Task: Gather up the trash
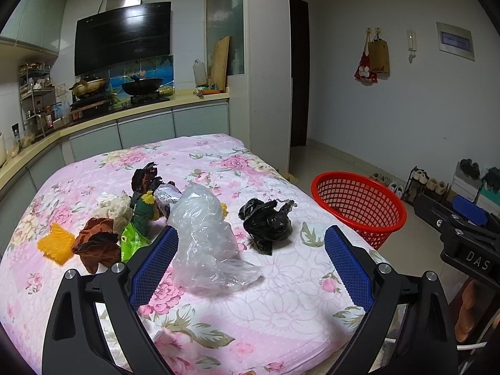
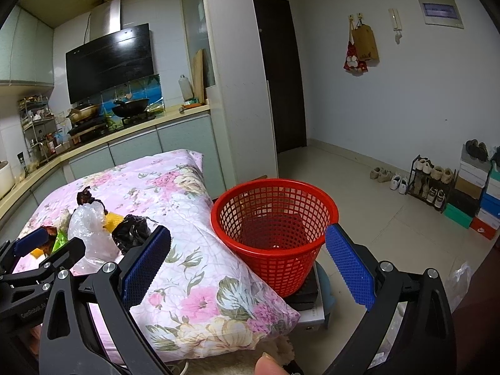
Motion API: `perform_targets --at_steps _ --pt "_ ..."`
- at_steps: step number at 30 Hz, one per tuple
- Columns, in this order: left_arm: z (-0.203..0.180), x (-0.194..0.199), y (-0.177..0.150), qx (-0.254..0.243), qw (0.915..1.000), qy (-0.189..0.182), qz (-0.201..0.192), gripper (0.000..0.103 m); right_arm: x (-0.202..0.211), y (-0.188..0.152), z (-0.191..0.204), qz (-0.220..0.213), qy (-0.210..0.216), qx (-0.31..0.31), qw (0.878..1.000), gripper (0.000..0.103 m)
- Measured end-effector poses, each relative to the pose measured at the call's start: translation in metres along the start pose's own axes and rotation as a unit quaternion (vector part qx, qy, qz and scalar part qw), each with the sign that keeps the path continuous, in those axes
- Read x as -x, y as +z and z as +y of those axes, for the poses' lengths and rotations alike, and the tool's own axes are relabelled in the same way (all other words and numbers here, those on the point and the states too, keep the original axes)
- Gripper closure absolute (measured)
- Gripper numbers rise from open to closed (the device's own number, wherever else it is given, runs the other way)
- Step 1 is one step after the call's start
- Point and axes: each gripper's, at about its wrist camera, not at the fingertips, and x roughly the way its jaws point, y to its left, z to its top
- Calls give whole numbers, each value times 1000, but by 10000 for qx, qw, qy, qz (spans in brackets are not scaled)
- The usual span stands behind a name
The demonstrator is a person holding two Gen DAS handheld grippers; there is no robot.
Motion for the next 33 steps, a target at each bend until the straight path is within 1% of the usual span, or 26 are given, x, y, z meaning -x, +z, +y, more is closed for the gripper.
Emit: perform_targets --at_steps 11,19,22,27,33 --pt "0 -3 -1 -13 10000 -1 25 12 0 -2 1 44 2 30 10000 7" --pt "6 -5 -5 -6 9999 63 142 11 -2 -4 3 123 20 55 9999 7" --pt "21 -4 -5 59 9995 168 259 11 -7 -7 5 237 59 86 9997 7" --pt "60 -1 -5 318 9975 365 508 12 -18 -12 11 460 138 159 9987 7" --pt "111 17 -10 521 9953 593 568 12 -24 -17 13 678 228 152 9973 7"
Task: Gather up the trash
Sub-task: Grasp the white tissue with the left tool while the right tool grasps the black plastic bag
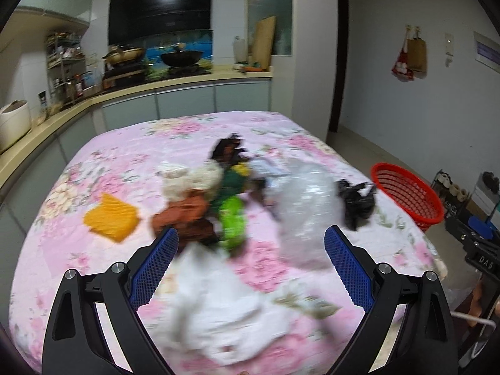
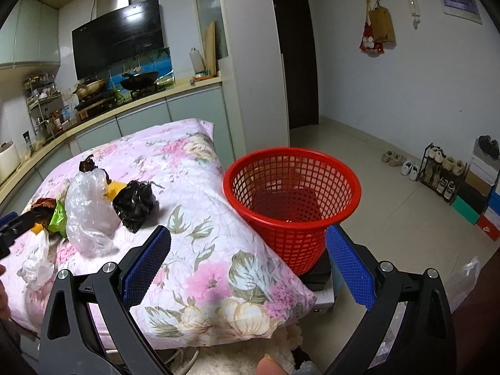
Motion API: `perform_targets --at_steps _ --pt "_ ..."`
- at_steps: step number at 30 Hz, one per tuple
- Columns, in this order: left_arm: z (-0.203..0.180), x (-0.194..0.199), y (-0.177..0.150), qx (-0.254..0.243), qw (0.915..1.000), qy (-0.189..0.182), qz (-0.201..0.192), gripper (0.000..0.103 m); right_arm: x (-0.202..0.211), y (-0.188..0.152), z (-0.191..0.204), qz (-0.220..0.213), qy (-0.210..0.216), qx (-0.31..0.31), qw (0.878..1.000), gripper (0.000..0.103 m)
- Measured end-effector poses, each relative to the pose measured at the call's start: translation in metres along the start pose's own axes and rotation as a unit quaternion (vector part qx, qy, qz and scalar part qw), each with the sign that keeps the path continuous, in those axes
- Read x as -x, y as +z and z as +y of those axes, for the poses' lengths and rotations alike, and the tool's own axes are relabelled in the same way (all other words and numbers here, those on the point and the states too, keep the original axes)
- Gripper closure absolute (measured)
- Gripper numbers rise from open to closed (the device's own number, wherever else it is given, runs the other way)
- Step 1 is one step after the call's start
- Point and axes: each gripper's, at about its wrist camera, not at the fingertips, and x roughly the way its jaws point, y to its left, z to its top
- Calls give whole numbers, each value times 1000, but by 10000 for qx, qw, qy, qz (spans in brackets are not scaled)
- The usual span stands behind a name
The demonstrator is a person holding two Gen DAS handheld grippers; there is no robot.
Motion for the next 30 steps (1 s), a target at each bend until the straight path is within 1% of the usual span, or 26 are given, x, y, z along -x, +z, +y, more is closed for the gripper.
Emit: perform_targets --at_steps 3,5,8,12,15,18,20,22,23,25,27,28,30 --pt "27 3 3 189 9998 -57 78 12 -2 -1 -1 78 67 -33 9999 7" --pt "46 2 5 375 9988 -247 195 12 -4 -2 0 139 112 -39 9998 7" --pt "57 -5 0 494 9959 -595 458 12 -7 -3 0 210 137 -39 9997 7" --pt "47 -23 -12 206 9927 -793 888 12 -11 -5 -3 348 183 -124 9991 7" --pt "38 -39 -24 58 9895 -805 1201 12 -14 -7 -6 413 196 -176 9988 7" --pt "32 -49 -34 -58 9880 -755 1344 12 -17 -8 -6 469 211 -169 9985 7" --pt "28 -53 -37 -214 9880 -611 1402 21 -18 -10 -4 489 216 -149 9985 7" --pt "29 -56 -38 -251 9880 -501 1441 42 -19 -10 -5 504 225 -139 9984 7" --pt "31 -55 -37 -225 9883 -479 1433 45 -20 -10 -5 516 236 -133 9983 7" --pt "35 -54 -36 -157 9882 -491 1440 67 -21 -11 -3 547 270 -115 9981 7" --pt "40 -53 -34 -35 9880 -512 1455 76 -21 -11 -2 573 307 -94 9978 7" --pt "43 -52 -33 27 9880 -528 1449 84 -21 -11 -1 585 335 -78 9977 7" --pt "46 -51 -30 78 9885 -526 1416 89 -21 -10 2 589 376 -39 9976 7"
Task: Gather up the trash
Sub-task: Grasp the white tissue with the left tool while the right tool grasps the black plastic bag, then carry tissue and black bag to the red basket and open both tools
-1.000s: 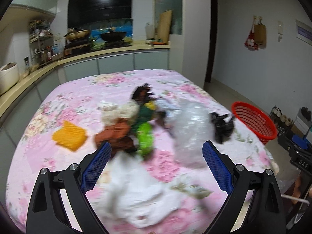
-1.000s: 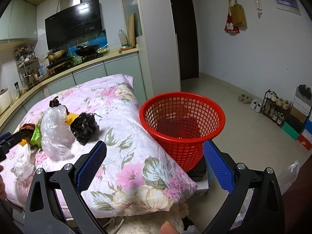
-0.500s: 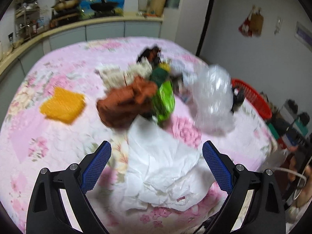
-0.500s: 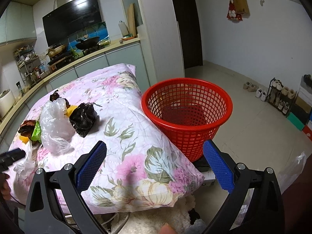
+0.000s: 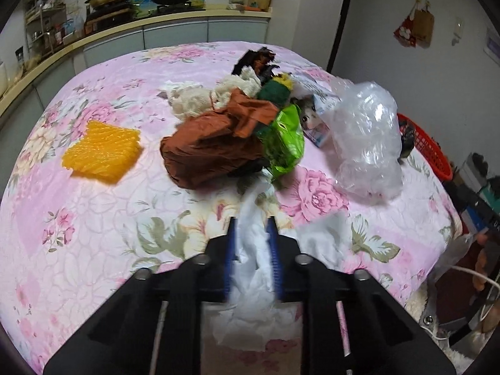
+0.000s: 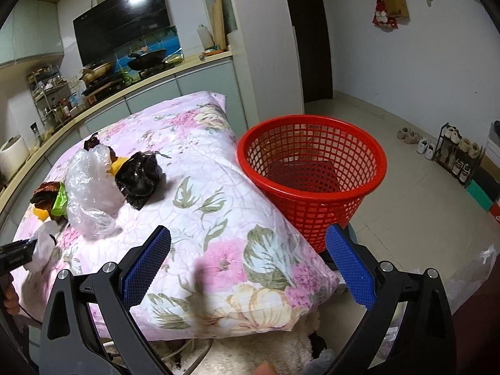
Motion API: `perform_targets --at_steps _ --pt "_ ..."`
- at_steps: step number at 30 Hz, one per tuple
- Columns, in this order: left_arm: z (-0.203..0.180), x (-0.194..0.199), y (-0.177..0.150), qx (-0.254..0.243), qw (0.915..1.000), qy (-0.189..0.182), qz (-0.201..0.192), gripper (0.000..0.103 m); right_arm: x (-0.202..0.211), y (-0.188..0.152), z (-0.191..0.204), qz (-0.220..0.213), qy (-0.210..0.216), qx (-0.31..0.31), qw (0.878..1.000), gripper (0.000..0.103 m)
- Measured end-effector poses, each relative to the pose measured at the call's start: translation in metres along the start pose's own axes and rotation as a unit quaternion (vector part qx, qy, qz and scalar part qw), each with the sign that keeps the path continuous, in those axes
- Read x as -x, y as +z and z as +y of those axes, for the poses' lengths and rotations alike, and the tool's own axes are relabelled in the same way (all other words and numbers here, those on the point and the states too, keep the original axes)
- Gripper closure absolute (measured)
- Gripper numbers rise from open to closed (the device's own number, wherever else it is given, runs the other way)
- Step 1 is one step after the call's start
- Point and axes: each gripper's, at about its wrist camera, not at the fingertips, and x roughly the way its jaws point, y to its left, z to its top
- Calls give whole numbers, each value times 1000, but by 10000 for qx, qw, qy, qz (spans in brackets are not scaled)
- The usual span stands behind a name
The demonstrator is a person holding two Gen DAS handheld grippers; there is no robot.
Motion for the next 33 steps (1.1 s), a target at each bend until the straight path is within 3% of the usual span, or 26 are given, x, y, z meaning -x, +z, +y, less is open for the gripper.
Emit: perform_targets --at_steps 11,20,22,27,33 --pt "-14 37 15 -280 9971 -195 -687 91 -20 32 40 99 446 558 9974 7" --pt "-5 46 20 64 9949 -179 -995 91 -61 58 95 375 906 1134 9887 7" --pt "-1 44 21 158 9947 -182 -1001 91 -72 62 102 485 972 1208 9867 13" --pt "1 39 21 245 9948 -148 -974 91 -96 65 110 922 1049 1287 9818 46" --pt "-2 35 21 313 9945 -65 -995 91 -100 63 108 971 1084 1262 9813 64"
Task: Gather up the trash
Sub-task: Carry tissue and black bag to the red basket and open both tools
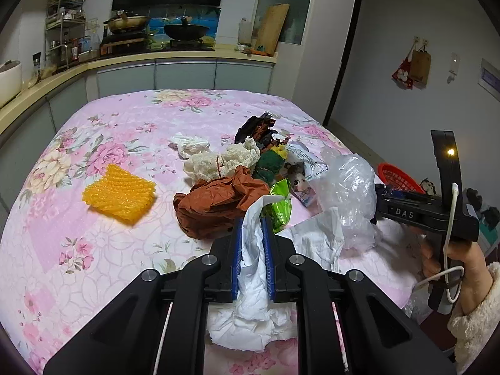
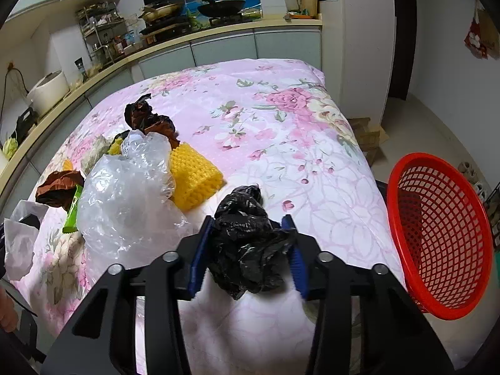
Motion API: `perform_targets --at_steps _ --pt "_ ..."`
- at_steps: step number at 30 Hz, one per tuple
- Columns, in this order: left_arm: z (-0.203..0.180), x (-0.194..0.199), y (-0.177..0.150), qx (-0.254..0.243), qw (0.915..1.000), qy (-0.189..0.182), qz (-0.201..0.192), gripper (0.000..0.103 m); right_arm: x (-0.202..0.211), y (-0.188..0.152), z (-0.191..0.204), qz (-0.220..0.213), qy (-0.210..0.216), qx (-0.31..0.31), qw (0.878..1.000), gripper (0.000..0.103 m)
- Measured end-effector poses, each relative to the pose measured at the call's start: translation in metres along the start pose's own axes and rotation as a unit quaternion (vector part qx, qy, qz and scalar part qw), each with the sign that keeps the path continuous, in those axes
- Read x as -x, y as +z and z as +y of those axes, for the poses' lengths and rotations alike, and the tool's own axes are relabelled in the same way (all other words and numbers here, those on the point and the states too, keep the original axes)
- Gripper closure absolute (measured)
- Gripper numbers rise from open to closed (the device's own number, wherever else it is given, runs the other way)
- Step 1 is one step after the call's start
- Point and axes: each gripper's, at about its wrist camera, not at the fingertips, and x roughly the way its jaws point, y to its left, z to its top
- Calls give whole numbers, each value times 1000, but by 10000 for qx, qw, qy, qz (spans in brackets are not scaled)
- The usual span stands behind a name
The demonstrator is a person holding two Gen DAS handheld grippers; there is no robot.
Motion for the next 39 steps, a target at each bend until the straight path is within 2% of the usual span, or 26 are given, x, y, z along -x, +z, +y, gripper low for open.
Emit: perform_targets --at_steps 11,19,31,39 --pt "-13 3 9 -46 9999 -33 -141 91 36 2 -18 -453 128 -250 9986 66" --pt "-40 2 32 -237 9991 -195 -290 91 65 10 -37 -807 141 -462 9956 66" --pt "-118 -28 86 -730 9946 -651 -349 91 104 23 -91 -1323 -123 -1057 9855 66" --pt "-168 -52 106 -916 9901 -1033 -269 91 126 21 -133 -1576 -406 -1457 9759 66"
